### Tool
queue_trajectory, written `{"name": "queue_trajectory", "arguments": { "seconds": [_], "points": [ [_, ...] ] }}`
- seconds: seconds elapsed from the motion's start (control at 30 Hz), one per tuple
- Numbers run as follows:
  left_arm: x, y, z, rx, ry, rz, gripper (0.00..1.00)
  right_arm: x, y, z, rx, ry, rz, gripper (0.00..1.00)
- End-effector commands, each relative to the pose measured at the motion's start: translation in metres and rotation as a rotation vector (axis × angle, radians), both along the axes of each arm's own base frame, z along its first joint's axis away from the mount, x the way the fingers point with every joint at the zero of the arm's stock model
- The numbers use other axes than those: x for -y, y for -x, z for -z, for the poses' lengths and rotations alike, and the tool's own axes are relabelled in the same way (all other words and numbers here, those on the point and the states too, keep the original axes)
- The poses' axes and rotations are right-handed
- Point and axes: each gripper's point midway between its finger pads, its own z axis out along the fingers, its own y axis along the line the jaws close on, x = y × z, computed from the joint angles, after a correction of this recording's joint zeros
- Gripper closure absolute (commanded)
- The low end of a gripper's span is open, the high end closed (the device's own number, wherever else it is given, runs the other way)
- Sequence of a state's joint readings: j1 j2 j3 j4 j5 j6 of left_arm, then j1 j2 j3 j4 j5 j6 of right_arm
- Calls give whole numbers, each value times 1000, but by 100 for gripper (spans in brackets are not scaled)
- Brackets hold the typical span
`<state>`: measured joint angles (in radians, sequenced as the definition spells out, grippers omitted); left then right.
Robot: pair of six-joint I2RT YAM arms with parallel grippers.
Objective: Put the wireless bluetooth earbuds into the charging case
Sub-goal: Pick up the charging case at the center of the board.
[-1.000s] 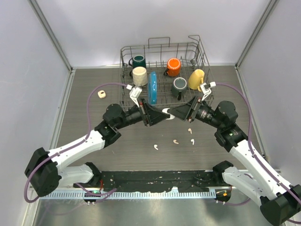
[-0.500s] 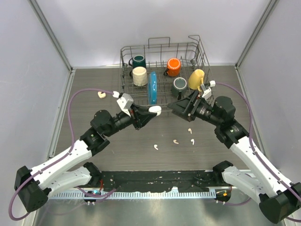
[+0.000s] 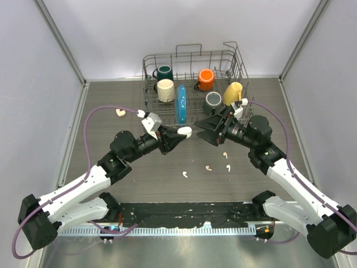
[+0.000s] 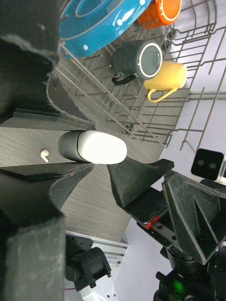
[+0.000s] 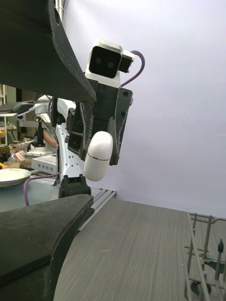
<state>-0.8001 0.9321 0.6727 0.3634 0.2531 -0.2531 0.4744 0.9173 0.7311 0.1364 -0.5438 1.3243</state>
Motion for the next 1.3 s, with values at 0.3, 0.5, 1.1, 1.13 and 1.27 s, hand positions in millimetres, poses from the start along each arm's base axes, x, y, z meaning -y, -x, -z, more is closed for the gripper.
{"name": "queue_trajectory", "arguments": {
  "seconds": [0.3, 0.5, 1.1, 1.13, 1.27],
  "points": [
    [8, 0, -21, 68, 70, -8, 100, -22, 6, 0, -88, -144, -69, 24],
    [10, 0, -17, 63, 61, -7, 100, -27, 7, -3, -102, -189, -82, 30],
    [20, 5, -9, 71, 18, 12, 100, -29, 9, 4, -157, -243, -87, 49],
    [20, 5, -8, 70, 17, 10, 100, -28, 9, 2, -152, -246, -84, 51],
    [19, 5, -7, 70, 12, 5, 100, -28, 11, 1, -149, -250, -88, 65]
  ]
}}
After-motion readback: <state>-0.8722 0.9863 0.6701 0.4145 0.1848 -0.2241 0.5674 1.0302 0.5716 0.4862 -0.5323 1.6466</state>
